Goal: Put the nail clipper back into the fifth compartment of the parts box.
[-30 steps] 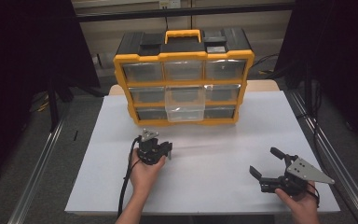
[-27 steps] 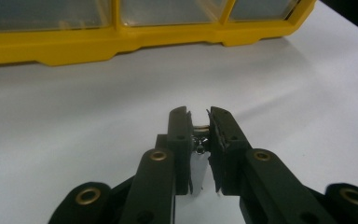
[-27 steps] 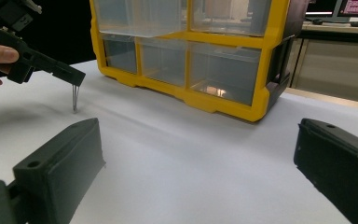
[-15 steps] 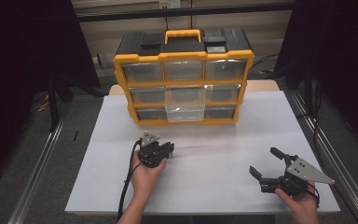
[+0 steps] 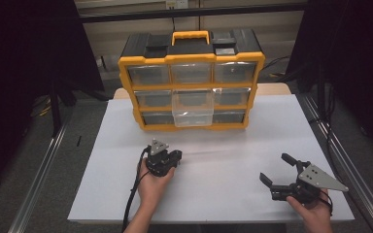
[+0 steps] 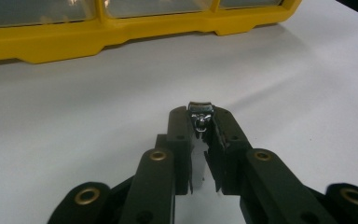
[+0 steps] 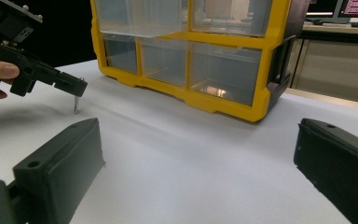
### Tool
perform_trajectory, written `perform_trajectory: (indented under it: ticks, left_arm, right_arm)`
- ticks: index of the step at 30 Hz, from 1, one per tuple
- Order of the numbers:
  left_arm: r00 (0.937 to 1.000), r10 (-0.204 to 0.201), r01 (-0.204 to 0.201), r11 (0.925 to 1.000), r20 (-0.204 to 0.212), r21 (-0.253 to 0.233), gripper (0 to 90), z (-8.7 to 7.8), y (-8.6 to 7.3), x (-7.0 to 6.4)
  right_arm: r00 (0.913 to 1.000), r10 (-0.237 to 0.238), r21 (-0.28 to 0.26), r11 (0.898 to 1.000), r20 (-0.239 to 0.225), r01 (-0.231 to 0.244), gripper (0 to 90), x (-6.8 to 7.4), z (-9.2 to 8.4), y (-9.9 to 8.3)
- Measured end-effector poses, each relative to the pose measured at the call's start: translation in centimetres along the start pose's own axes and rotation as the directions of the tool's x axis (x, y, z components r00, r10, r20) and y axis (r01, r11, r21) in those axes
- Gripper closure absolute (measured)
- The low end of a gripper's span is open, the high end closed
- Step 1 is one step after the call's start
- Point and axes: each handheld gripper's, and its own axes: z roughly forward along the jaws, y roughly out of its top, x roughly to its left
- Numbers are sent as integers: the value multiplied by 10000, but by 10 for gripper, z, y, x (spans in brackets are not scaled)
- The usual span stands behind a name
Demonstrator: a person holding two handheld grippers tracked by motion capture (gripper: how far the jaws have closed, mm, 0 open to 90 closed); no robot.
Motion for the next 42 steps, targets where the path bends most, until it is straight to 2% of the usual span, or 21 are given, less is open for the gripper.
perform_trajectory:
  ticks: [4, 5, 10, 11, 13, 15, 16, 17, 20, 21, 25, 26, 30, 41, 42]
  left_arm:
    - [9998, -208, 208, 9997, 44, 88, 798, -3, 2, 2]
    - [9991, -398, 398, 9992, 166, -22, 798, -4, 2, 2]
    - [9970, -701, 718, 9959, 322, -543, 798, -14, 10, 8]
    - [9977, -605, 621, 9967, 314, -518, 798, -16, 12, 9]
    - [9975, -618, 639, 9958, 333, -650, 798, -21, 16, 10]
    - [9967, -609, 652, 9944, 536, -833, 798, -25, 21, 12]
    - [9973, -612, 645, 9942, 397, -866, 797, -27, 23, 12]
    - [9967, -600, 650, 9934, 555, -948, 798, -29, 26, 14]
    - [9962, -657, 717, 9914, 578, -1092, 798, -34, 32, 15]
    - [9965, -561, 627, 9917, 617, -1118, 798, -35, 34, 15]
    - [9956, -474, 574, 9903, 814, -1261, 798, -41, 41, 14]
    - [9957, -322, 428, 9915, 867, -1228, 798, -43, 43, 14]
    - [9942, -417, 552, 9890, 988, -1372, 798, -47, 51, 12]
    - [9917, -259, 458, 9864, 1263, -1578, 798, -60, 71, 9]
    - [9908, -126, 349, 9857, 1345, -1651, 798, -63, 75, 10]
  right_arm:
    - [10000, -1, 28, 10000, 15, 1, 6, 0, -1, 0]
    - [10000, -11, 21, 10000, 33, 11, 6, -1, -1, 0]
    - [10000, 3, 20, 10000, -7, -3, 6, 0, 0, 0]
    - [10000, 26, -10, 10000, 4, -26, 6, 0, 0, 0]
    - [10000, 26, 0, 10000, -9, -26, 6, 0, 0, 0]
    - [10000, 22, -10, 10000, -4, -22, 6, 0, 0, 0]
    - [10000, 22, -12, 10000, 0, -22, 6, 0, 0, 0]
    - [10000, 23, -2, 10000, 18, -23, 7, 0, 0, 0]
    - [10000, 1, -16, 10000, -13, -2, 6, 0, 0, 1]
    - [10000, 1, -5, 10000, -38, -1, 7, 0, -1, 1]
    - [10000, 26, -13, 10000, -7, -26, 6, 0, 0, 0]
    - [10000, 37, -23, 10000, -19, -37, 7, 0, 0, 1]
    - [10000, 36, -41, 10000, -88, -37, 7, 0, 0, 1]
    - [10000, 29, -23, 10000, -73, -29, 7, 0, 0, 1]
    - [10000, 64, -44, 10000, -49, -65, 7, 0, 0, 1]
